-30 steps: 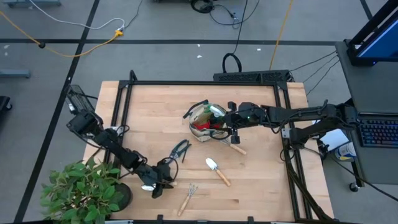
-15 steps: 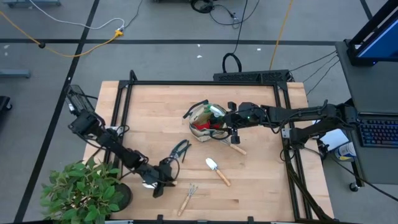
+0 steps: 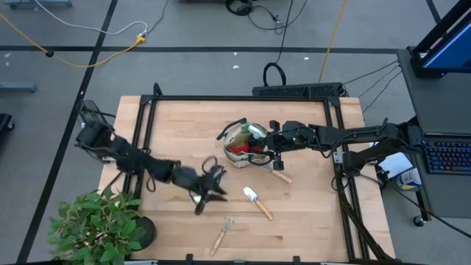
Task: Pick & Place Garden tools in Gardening bag
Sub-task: Put the left trowel into the gardening bag
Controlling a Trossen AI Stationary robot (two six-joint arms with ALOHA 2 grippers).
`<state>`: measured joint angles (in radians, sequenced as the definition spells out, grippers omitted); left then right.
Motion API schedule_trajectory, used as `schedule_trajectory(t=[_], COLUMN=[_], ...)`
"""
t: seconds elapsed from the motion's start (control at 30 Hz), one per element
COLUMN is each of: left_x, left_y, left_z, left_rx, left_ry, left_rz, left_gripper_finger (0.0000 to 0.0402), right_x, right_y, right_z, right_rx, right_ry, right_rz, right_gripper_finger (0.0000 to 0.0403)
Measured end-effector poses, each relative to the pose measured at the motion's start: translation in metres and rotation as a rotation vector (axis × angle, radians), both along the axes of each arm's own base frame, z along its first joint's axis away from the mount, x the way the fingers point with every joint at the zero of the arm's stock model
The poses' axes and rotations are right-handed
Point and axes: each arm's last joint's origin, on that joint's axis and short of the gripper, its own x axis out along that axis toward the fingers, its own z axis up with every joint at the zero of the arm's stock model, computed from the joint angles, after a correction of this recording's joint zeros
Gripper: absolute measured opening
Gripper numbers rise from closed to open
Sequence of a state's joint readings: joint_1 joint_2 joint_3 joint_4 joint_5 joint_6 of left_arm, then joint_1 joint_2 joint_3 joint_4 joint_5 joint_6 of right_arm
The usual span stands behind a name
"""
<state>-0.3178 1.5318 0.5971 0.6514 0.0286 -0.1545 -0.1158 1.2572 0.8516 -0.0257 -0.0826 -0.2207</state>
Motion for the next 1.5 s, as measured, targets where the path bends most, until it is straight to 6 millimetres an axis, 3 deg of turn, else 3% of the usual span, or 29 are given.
schedule_trajectory(t=[0.27, 0.43, 0.67, 0.93, 1.07, 1.37, 1.5], left_x=[0.021, 0.045, 0.083, 0.12, 0.122, 0.12, 0.12], left_y=[0.054, 0.087, 0.128, 0.172, 0.186, 0.197, 0.196], left_z=[0.081, 0.105, 0.108, 0.087, 0.071, 0.068, 0.068], left_rx=[0.23, 0.274, 0.282, 0.193, 0.13, 0.127, 0.115], left_ry=[-0.382, -0.429, -0.458, -0.396, -0.342, -0.339, -0.331], left_rz=[-0.088, -0.162, -0.254, -0.303, -0.335, -0.336, -0.337], left_gripper_finger=[0.0078, 0.0076, 0.0078, 0.0078, 0.0075, 0.0079, 0.0077], right_x=[0.0, 0.003, 0.0, 0.002, -0.005, -0.017, -0.015], right_y=[0.0, 0.0, 0.0, -0.002, -0.003, -0.001, 0.001], right_z=[-0.002, -0.009, -0.027, -0.019, -0.009, 0.016, 0.022], right_rx=[0.002, 0.001, -0.033, -0.183, -0.298, -0.438, -0.528], right_ry=[0.011, 0.032, 0.051, -0.032, -0.044, -0.167, -0.245], right_rz=[0.001, 0.002, 0.021, 0.04, 0.011, 0.068, 0.174], right_gripper_finger=[0.0141, 0.0141, 0.0141, 0.0141, 0.0141, 0.0141, 0.0141])
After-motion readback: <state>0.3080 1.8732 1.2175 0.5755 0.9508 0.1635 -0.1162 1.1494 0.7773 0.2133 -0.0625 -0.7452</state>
